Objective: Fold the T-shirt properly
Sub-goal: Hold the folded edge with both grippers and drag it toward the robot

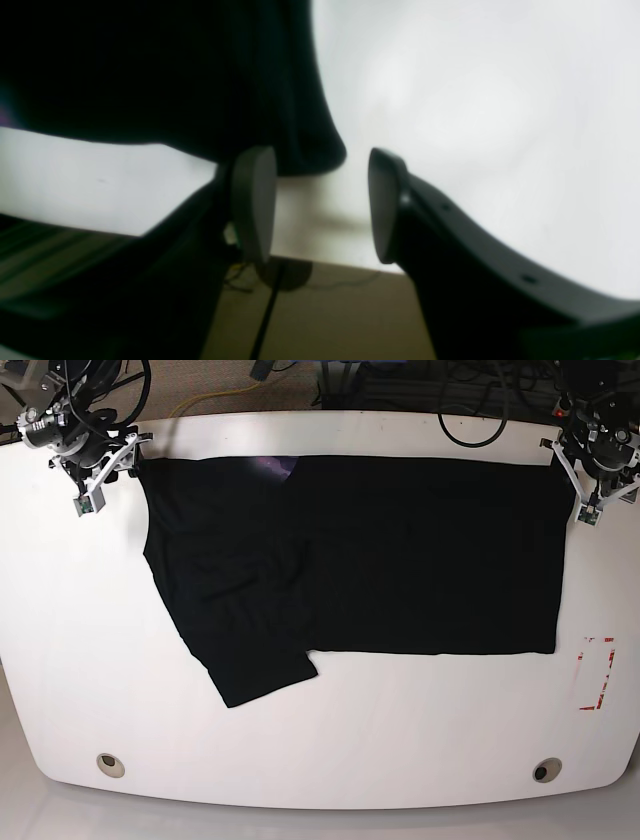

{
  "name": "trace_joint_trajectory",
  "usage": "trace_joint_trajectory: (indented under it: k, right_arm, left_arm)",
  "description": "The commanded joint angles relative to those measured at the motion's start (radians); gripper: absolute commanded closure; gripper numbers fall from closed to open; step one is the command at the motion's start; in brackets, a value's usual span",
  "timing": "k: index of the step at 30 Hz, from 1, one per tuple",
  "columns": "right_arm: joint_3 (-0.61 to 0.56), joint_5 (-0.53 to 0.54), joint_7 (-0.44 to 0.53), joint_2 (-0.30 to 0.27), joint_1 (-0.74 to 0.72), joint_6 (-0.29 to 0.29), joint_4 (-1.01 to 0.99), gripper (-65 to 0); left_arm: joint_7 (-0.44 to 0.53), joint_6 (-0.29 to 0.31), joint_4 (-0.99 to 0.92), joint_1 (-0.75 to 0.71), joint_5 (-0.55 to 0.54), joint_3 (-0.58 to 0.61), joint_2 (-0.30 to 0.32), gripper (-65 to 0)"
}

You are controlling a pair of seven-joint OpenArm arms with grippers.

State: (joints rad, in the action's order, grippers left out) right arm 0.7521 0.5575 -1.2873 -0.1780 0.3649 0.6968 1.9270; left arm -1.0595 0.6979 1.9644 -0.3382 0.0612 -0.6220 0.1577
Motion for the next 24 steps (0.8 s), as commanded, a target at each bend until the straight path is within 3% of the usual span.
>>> trace_joint_trajectory:
  k: [1, 5, 14, 18, 21, 24]
  right_arm:
    - [0.005, 0.040, 0.016, -0.019, 0.000, 0.001, 0.024, -29.2]
    - [-0.007, 0.066, 0.016, -0.019, -0.016, 0.001, 0.022, -29.2]
    - [-0.053, -0.049, 0.019, 0.002, -0.048, 0.001, 0.018, -29.3]
    - [-0.055, -0.066, 0.021, 0.021, -0.051, 0.001, -0.002, -36.0]
    - [-0.053, -0.098, 0.022, 0.044, -0.060, 0.001, -0.031, -42.6]
    - [-0.055, -0.129, 0.028, 0.051, -0.070, 0.001, -0.059, -43.4]
  left_arm:
    - [0.022, 0.000, 0.023, 0.040, -0.008, -0.003, 0.000, -38.3]
    - [0.022, 0.000, 0.020, 0.078, -0.004, 0.001, -0.037, -38.3]
    - [0.023, 0.000, -0.036, 0.103, 0.002, -0.003, -0.039, -38.3]
    - [0.037, 0.000, -0.104, 0.101, 0.001, -0.006, -0.022, -38.3]
    - [0.100, 0.000, -0.167, 0.101, 0.001, -0.006, -0.013, -38.3]
    - [0.130, 0.000, -0.207, 0.101, 0.001, -0.003, -0.008, -38.3]
